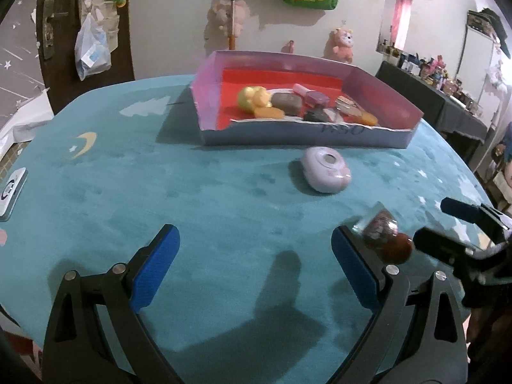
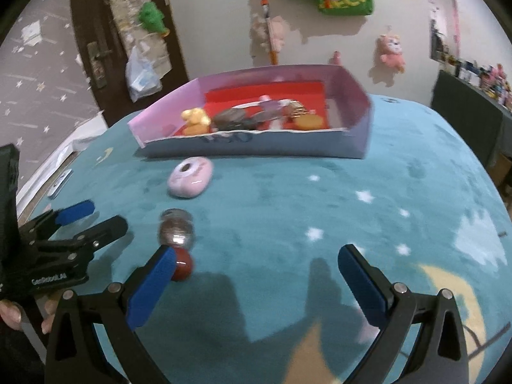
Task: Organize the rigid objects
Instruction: 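Withdraw both open tools from the box toward the remaining objects on the table, then grasp the pink round case with the left tool while the right grasps the glass ball ornament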
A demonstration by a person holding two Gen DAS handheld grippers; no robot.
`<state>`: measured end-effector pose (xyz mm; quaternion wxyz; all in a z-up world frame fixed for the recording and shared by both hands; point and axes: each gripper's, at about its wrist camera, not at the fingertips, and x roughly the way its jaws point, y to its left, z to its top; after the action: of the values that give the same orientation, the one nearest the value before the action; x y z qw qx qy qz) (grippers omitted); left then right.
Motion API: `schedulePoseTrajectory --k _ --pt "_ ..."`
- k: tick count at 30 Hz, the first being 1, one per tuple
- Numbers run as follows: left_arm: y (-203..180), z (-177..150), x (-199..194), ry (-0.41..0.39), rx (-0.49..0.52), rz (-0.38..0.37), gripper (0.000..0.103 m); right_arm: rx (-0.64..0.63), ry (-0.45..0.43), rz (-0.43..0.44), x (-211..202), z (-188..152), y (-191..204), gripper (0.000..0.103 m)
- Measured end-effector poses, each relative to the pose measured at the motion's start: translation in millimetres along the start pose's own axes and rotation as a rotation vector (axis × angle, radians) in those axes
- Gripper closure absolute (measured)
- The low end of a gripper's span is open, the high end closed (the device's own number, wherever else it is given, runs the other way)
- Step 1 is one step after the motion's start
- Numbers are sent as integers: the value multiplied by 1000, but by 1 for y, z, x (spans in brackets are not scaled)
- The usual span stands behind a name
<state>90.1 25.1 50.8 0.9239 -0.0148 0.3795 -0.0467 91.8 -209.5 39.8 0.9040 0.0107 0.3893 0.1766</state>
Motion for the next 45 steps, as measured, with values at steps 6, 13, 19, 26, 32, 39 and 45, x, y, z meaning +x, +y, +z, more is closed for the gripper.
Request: schedulePoseTrajectory --k 6,13,19,26,32,39,45 --pt "15 10 3 11 -19 14 6 -71 86 -6 29 11 24 0" --pt "11 30 7 12 -11 -9 6 -113 158 -89 48 23 23 0" --pt "-15 46 23 44 34 -48 6 -53 147 -160 49 33 -14 0" --pt "-44 60 50 99 87 -70 6 -27 139 -143 49 40 -37 0" --pt "-56 65 70 147 112 -60 6 -36 132 -122 48 42 -44 0" --pt "-56 63 89 182 114 -17 6 -36 128 -112 45 41 -46 0" --pt "-50 56 80 168 127 3 6 -34 131 -110 44 40 -47 0"
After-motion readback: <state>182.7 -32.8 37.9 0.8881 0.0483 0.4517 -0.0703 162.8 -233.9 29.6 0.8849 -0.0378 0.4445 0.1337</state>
